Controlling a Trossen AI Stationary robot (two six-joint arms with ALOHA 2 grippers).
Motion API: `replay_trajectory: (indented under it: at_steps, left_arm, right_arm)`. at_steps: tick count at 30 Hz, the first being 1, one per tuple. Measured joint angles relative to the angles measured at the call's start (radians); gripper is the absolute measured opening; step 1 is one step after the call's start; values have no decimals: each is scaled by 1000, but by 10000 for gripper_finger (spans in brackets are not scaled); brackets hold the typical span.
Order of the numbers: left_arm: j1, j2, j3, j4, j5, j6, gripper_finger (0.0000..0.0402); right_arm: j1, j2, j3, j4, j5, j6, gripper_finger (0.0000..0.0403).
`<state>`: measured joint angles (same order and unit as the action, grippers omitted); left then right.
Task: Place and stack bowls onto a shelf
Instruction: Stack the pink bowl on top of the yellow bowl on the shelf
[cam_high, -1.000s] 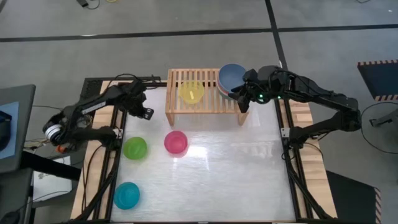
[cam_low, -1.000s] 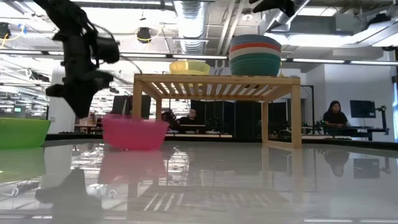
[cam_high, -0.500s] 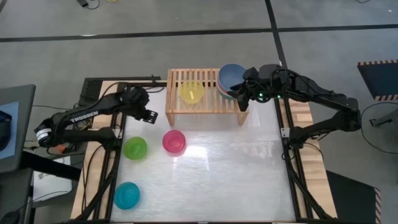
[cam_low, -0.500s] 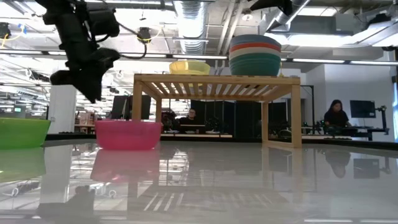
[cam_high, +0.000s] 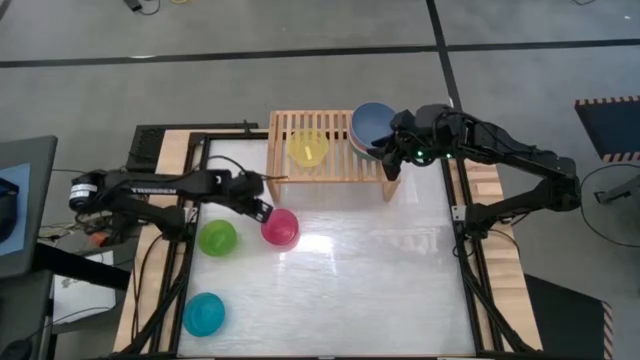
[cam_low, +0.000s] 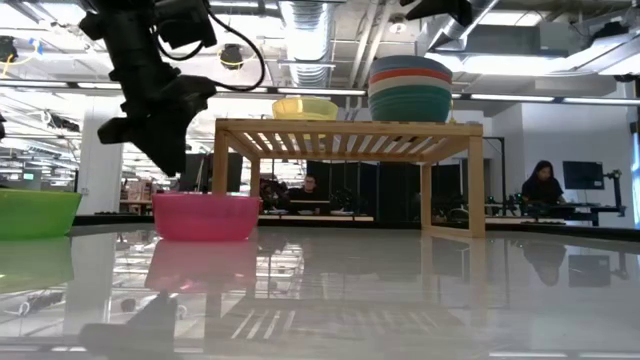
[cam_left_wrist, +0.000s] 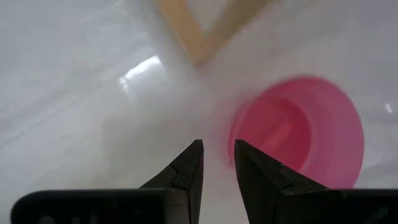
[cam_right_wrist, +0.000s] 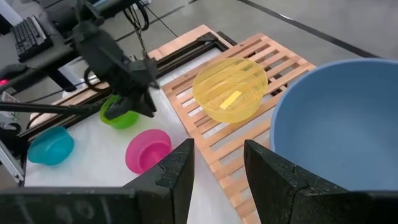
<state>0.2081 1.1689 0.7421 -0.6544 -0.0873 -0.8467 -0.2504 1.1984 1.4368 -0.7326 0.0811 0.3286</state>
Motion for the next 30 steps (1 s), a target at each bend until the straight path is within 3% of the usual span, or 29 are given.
replay_trajectory:
  at_steps: [9, 19, 22, 28, 30]
  left_arm:
    - [-104, 119, 0, 60, 1, -32, 78]
    - [-113, 255, 0, 108, 22, -59, 133]
    - [-113, 259, 0, 113, 31, -57, 115]
    - [-113, 252, 0, 113, 77, -39, 15]
    - [-114, 249, 0, 111, 92, -34, 7]
  right_arm:
    - [0, 0, 0, -18, 0, -13, 164]
    - [0, 0, 0, -18, -1, -23, 164]
    - [0, 0, 0, -18, -1, -23, 164]
    - [-1, 0, 0, -16, -1, -24, 164]
    - [-7, 0, 0, -14, -2, -24, 164]
